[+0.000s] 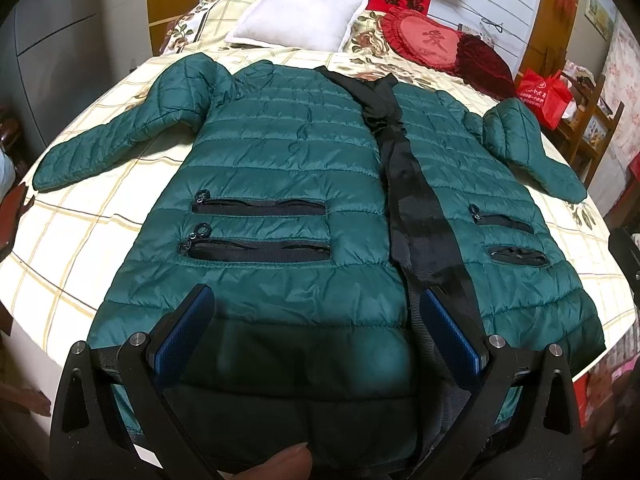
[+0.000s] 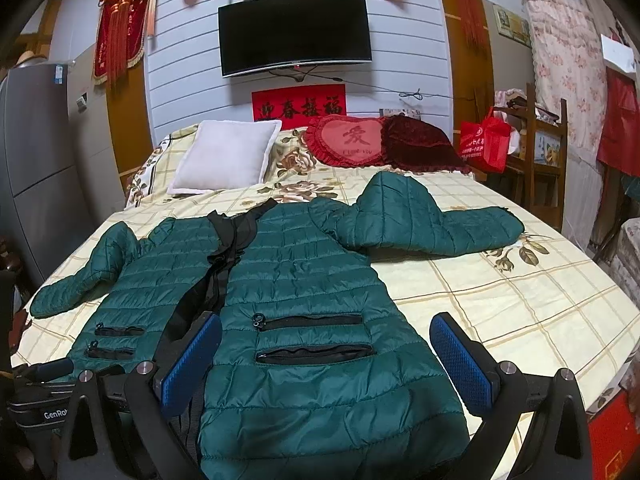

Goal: Fold large clothes

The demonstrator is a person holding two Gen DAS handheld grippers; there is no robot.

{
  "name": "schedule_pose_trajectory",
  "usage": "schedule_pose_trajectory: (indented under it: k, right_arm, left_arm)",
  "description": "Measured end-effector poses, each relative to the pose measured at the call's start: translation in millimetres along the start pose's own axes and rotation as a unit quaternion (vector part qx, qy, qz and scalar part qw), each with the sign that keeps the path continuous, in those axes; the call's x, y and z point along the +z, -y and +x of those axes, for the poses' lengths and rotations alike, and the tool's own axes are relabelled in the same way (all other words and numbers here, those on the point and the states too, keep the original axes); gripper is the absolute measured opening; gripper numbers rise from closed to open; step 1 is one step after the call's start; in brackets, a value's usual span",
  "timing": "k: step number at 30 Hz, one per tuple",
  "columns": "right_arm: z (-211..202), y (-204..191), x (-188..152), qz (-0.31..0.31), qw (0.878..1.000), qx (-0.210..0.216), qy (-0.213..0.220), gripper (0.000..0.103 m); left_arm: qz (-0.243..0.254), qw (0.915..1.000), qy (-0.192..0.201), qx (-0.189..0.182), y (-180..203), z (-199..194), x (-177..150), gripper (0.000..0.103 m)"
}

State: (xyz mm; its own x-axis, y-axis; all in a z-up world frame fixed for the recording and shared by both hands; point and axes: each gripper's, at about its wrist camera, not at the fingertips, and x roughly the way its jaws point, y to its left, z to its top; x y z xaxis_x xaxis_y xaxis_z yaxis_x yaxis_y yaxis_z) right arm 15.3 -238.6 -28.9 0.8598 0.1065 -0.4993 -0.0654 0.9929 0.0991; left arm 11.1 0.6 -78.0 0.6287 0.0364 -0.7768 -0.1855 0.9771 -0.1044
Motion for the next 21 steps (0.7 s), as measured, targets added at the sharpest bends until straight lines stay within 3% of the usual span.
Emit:
schedule_pose_trajectory:
  k: [21]
  right_arm:
    - [-0.1,-0.3,0.3,-0.004,1.000,-0.002,-0.002,0.103]
  left_arm:
    - [0.002,1.0000,0.000,-0.001,1.5,-0.4,-0.8,0.103]
